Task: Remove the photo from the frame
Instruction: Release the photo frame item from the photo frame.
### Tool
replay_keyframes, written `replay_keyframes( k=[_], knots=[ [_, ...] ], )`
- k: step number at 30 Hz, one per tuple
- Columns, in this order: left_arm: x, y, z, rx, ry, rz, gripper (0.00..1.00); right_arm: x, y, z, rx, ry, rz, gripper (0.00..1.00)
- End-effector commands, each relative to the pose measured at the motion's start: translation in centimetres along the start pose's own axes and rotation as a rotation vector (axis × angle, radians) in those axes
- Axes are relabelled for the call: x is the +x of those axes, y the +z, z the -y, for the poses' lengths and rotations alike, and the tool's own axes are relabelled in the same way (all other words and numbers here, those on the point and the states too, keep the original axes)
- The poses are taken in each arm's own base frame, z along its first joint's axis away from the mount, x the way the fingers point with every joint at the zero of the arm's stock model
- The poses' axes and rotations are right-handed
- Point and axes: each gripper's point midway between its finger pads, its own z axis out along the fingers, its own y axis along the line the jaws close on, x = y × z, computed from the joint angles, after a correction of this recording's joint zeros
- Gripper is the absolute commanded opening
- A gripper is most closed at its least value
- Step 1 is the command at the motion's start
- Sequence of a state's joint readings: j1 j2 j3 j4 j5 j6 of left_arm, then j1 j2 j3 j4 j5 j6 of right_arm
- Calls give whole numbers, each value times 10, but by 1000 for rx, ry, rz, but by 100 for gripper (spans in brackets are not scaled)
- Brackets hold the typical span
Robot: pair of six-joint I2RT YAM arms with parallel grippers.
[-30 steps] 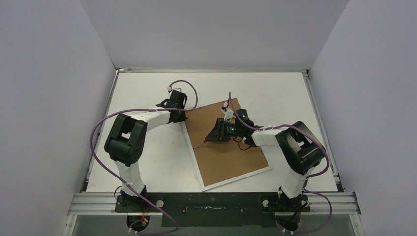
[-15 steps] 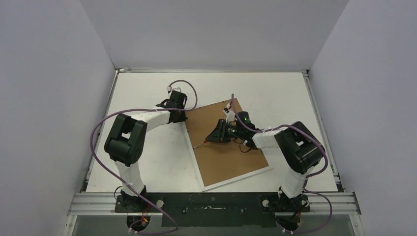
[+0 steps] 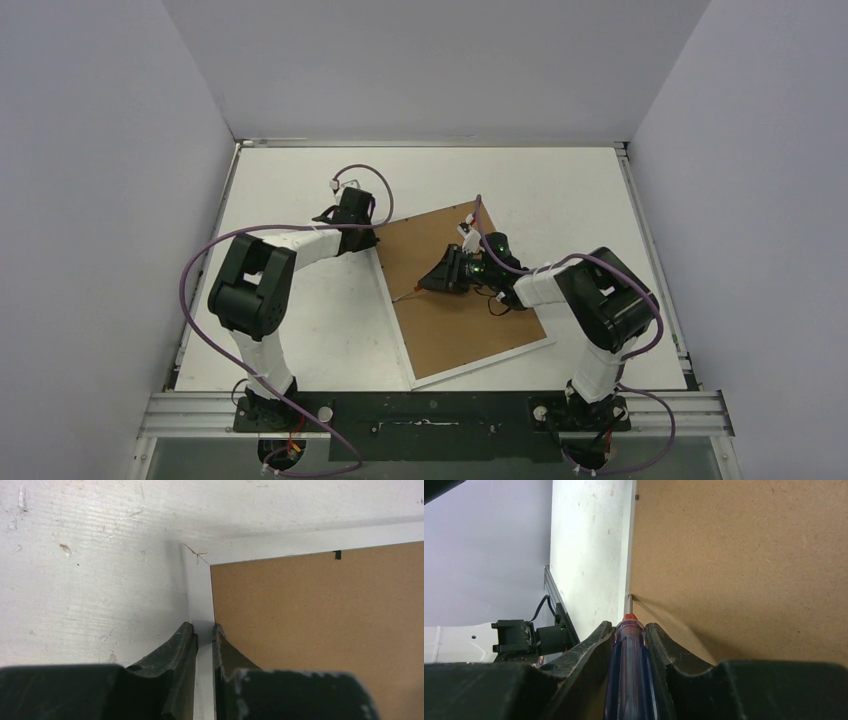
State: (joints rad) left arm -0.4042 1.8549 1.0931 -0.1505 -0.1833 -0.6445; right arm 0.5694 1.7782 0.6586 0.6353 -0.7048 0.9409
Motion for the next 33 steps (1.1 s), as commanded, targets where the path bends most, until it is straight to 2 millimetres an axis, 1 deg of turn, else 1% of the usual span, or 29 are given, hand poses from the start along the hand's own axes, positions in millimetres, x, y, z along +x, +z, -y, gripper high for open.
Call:
replay_keyframes(
  k=[1,3,4,6,10,15,19,21,27,33],
  knots=[
    [88,6,-4,26,-15,-288,0,-1,3,-6,-3,-40,4,0],
    [87,6,-4,28,-8,-286,0,-8,-5,1,47,-49,12,0],
    [86,6,-4,29,-2,-285,0,-14,-10,2,69,-56,17,0],
    [85,6,-4,33,7,-282,0,-20,-15,2,97,-82,9,0],
    [86,5,0,56,23,-292,0,-22,-18,4,134,-113,-6,0],
    [86,6,0,53,19,-294,0,-17,-17,9,126,-64,6,0],
    [85,5,-2,46,25,-293,0,-12,-16,6,97,-40,2,0],
    [84,5,-2,44,30,-291,0,-11,-19,4,97,-42,1,0],
    [82,5,-2,48,41,-291,0,-11,-26,-1,113,-64,-14,0],
    [82,5,-2,48,41,-292,0,-8,-22,-1,102,-51,-20,0]
  ],
)
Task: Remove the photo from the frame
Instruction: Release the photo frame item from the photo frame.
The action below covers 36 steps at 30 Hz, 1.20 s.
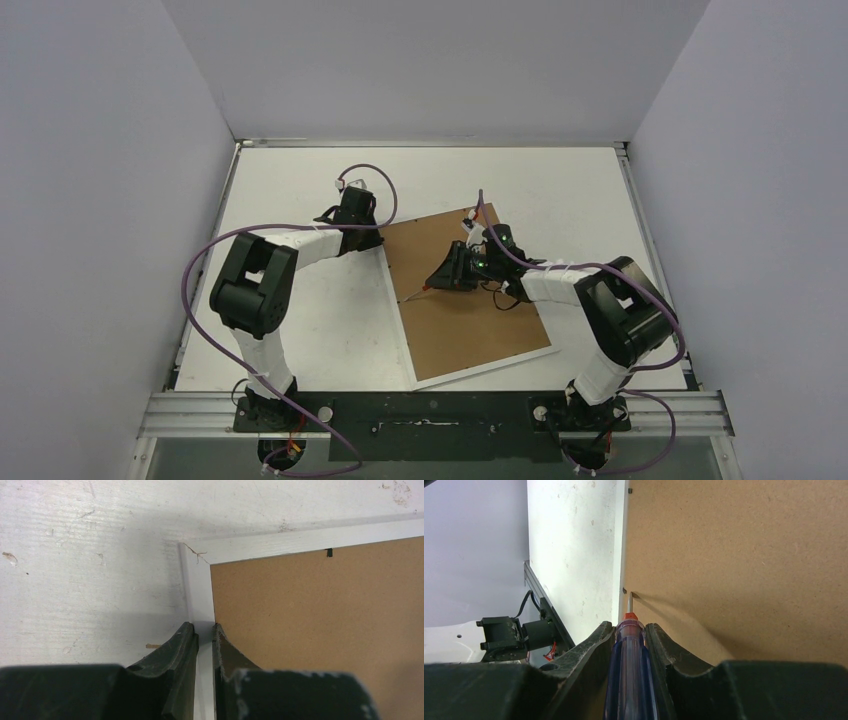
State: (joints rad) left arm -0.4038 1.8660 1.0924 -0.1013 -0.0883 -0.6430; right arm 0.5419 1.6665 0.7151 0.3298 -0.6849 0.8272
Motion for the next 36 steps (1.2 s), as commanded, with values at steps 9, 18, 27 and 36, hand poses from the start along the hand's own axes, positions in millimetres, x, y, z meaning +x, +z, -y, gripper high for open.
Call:
replay_keyframes(
  k=[9,18,27,36],
  knots=[
    [81,4,-24,-62,16,-271,0,4,14,-8,-26,-11,24,0],
    [80,4,-23,-64,-11,-259,0,5,19,-15,-39,5,33,0],
    [89,7,-25,-72,-122,-250,0,7,26,-22,-92,108,141,0],
    [83,0,-22,-42,-162,-198,0,10,22,-15,-75,179,249,0]
  ],
)
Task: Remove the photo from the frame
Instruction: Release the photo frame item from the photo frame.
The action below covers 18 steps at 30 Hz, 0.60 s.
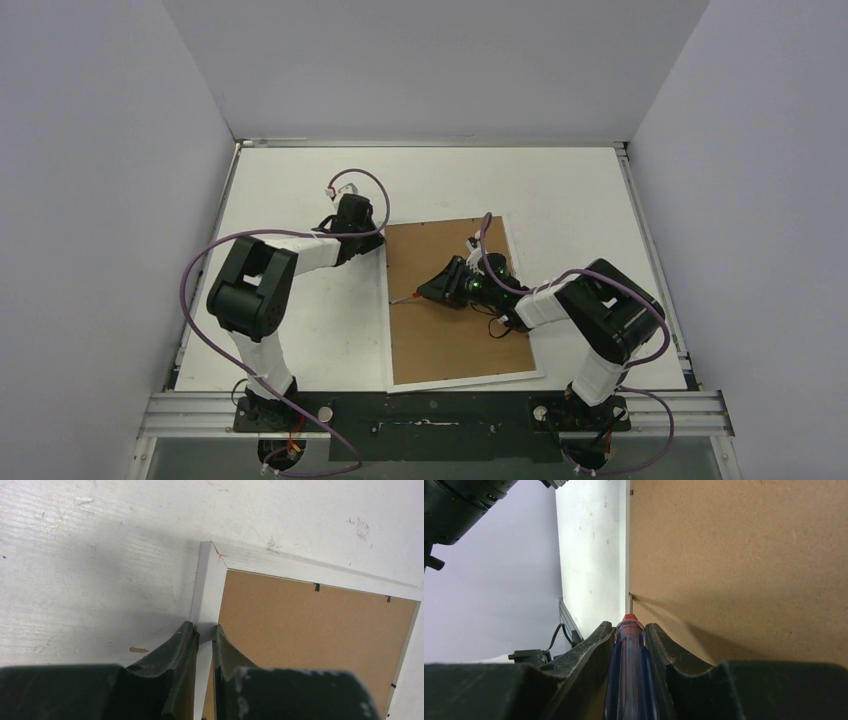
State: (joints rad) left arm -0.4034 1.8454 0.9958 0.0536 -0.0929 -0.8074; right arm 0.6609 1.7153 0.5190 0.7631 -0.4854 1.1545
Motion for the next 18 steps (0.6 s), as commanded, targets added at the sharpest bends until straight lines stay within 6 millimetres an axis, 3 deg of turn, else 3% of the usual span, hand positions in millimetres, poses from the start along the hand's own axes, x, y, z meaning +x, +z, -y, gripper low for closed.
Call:
replay_keyframes(
  k=[1,6,8,11,18],
  knots=[
    [73,-11,-39,-104,12,-246,6,-8,5,-9,-28,-6,91,0],
    [54,-30,-29,-87,84,-216,31,-8,2,-2,16,-14,94,0],
    [53,-41,-32,-106,101,-219,33,-8,0,0,25,-16,97,0],
    [58,-55,-39,-100,86,-212,45,-8,-1,2,36,-19,102,0],
    [90,-86,-33,23,31,-275,46,-6,-2,0,32,-27,91,0]
  ],
)
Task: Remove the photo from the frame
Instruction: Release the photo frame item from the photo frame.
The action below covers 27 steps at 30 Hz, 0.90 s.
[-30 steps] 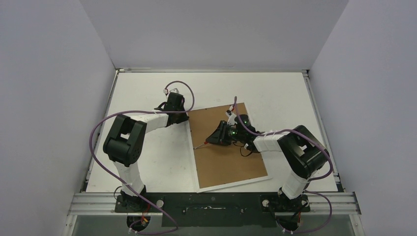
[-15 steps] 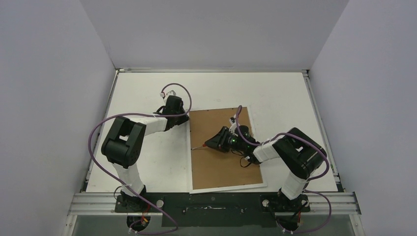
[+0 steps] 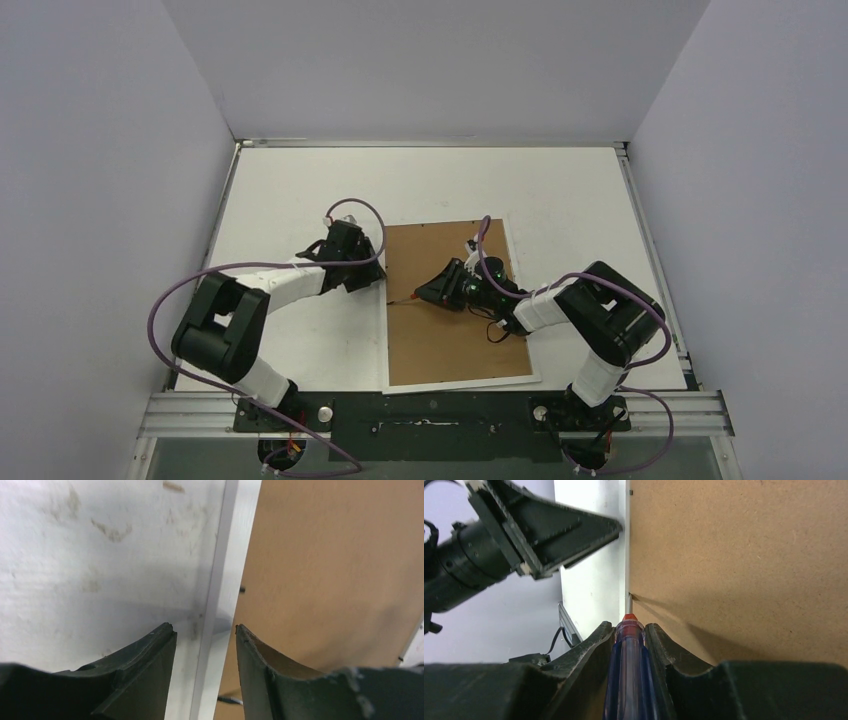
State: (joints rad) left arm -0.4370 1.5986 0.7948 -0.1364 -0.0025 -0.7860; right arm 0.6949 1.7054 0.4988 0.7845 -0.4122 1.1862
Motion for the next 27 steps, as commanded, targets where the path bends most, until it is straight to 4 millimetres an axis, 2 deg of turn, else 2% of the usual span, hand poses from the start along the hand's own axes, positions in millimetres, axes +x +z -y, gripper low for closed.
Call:
replay_keyframes(
  k=[1,4,6,10,15,27],
  knots=[
    [38,-16,3,86,-21,-106,47,-8,-3,1,18,-44,51,0],
    [51,-16,6,141,-47,-138,48,-9,-4,0,22,-51,49,0],
    [57,-12,6,156,-63,-158,46,-8,-4,-1,21,-54,49,0],
    [59,-2,16,209,-106,-172,30,-9,-6,-1,24,-52,55,0],
    [62,1,7,169,-150,-158,12,-3,-5,-4,22,-54,51,0],
    [79,2,-7,120,-215,-133,1,12,0,-14,17,-46,114,0]
  ],
)
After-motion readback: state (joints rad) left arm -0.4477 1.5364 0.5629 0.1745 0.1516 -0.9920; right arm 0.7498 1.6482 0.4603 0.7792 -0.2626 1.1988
